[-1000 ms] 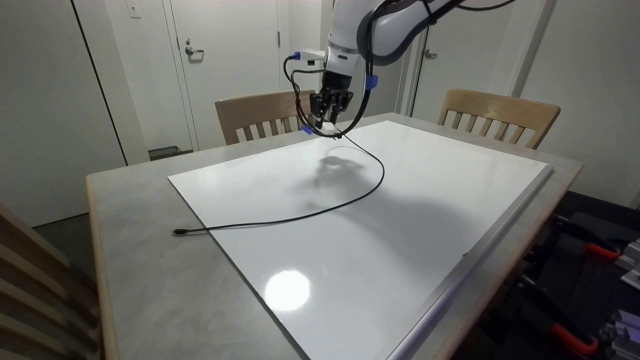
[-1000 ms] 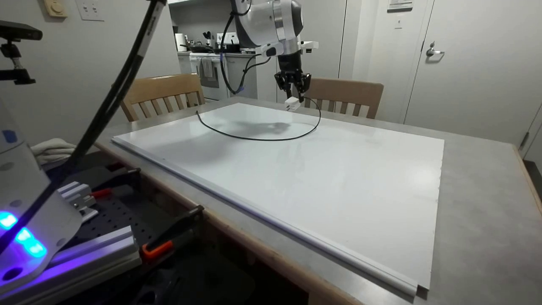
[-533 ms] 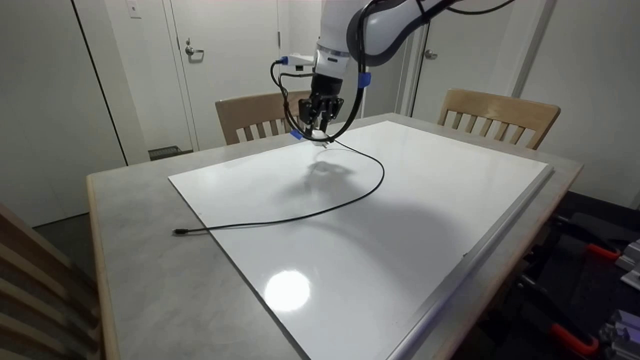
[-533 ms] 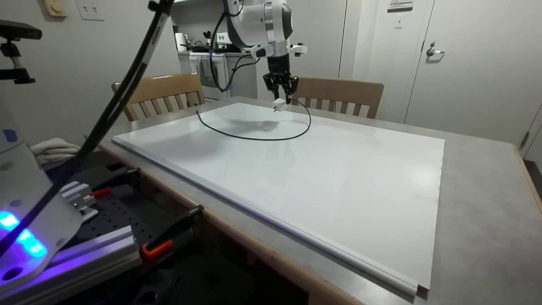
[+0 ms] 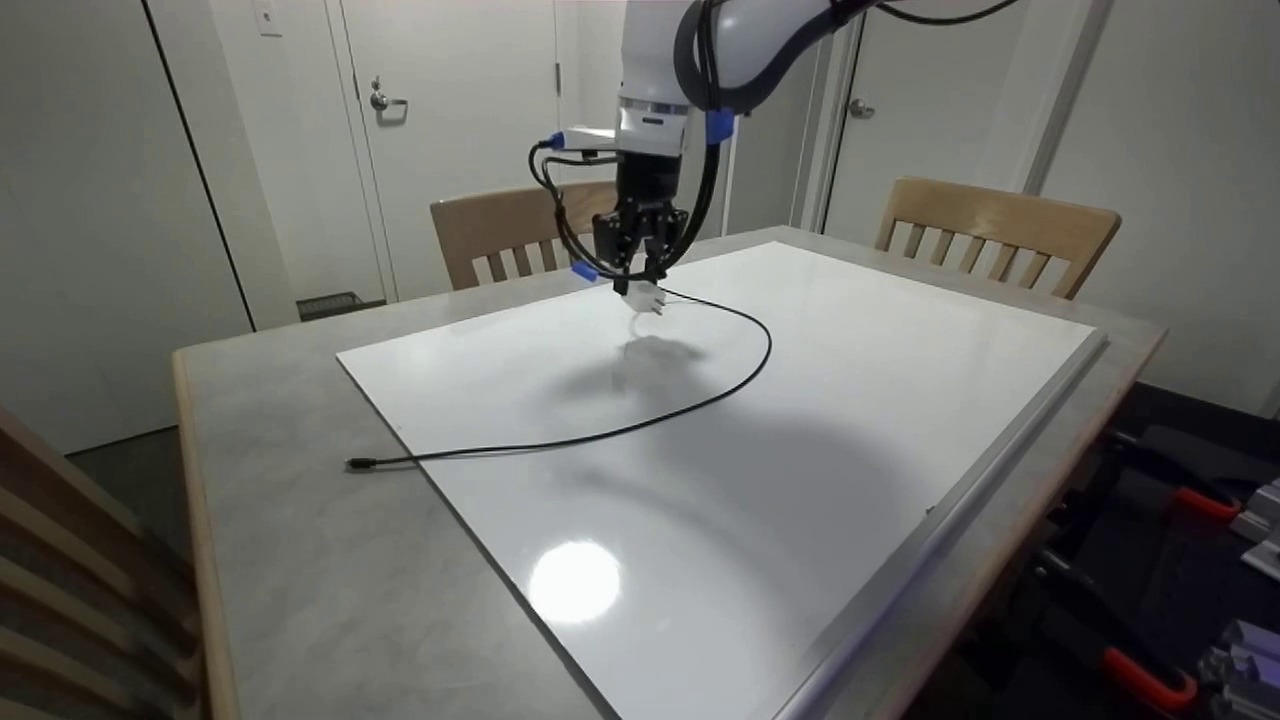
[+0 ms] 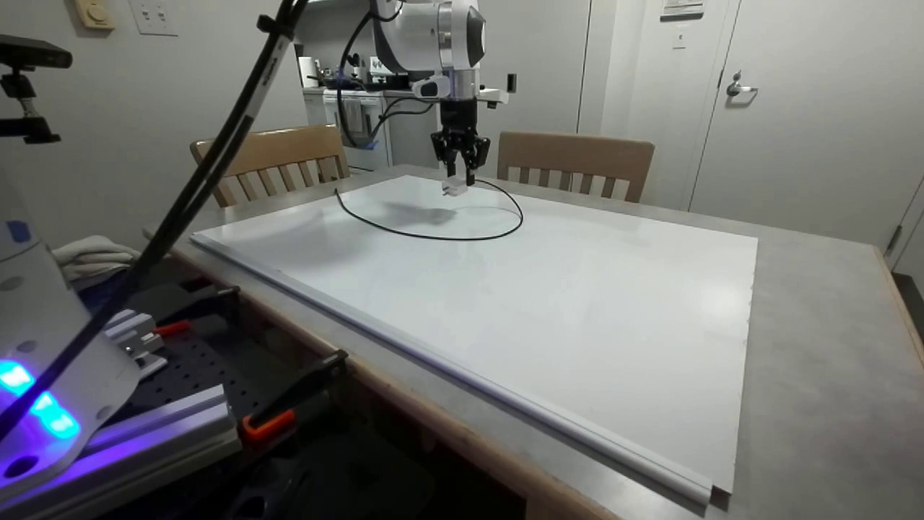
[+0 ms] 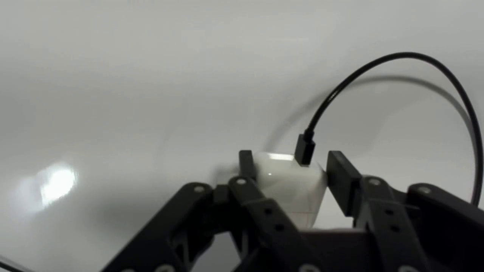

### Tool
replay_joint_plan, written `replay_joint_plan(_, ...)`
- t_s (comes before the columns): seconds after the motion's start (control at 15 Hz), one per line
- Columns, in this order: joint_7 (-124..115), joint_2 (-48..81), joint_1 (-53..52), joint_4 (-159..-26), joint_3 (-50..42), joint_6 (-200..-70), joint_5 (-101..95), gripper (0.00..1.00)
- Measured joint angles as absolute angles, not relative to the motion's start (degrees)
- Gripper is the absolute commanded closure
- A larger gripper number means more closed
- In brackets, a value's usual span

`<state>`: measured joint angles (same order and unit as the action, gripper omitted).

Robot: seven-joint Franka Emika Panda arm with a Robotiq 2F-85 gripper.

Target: Put the cable in a circle

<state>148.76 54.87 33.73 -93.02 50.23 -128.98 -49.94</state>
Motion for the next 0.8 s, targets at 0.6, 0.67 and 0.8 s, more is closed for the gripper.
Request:
replay_joint_plan(0.6,149.0,53.5,29.7,-91.7,46.1,-128.5,-42.3,0.01)
replay_joint_plan(0.67,148.8,53.5,29.7,-91.4,46.1,-128.2,-42.4,0.0)
replay_joint_plan(0.8,148.8,53.1,29.8,-90.8,46.1,-127.7,-42.5,0.0)
